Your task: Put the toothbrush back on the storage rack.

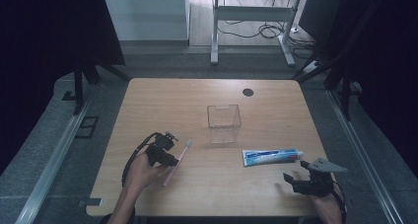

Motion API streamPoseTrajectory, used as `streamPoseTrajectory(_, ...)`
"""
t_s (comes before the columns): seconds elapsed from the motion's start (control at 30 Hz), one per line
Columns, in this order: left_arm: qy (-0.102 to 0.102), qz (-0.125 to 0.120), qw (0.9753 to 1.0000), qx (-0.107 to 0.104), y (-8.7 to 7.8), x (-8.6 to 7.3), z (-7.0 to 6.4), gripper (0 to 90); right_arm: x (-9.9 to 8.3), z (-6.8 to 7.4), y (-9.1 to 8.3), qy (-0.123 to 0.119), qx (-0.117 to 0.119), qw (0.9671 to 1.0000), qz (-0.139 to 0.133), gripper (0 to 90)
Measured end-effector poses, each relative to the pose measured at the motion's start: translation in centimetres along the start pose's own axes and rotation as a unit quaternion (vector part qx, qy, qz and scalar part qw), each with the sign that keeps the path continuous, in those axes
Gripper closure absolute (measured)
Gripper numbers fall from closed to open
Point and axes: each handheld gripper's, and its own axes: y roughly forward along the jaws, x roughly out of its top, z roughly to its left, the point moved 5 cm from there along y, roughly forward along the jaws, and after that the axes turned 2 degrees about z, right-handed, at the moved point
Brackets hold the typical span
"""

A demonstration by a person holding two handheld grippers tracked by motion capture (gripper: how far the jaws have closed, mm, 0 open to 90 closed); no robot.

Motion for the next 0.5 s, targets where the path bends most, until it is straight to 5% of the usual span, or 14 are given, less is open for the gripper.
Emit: streamPoseTrajectory(0.5,-0.01,0.08,0.9966,0.016,1.8,2.4,-0.1,68.5,-0.1,0.0,0.1,-0.001,0.001,1.0,0.003,13.0)
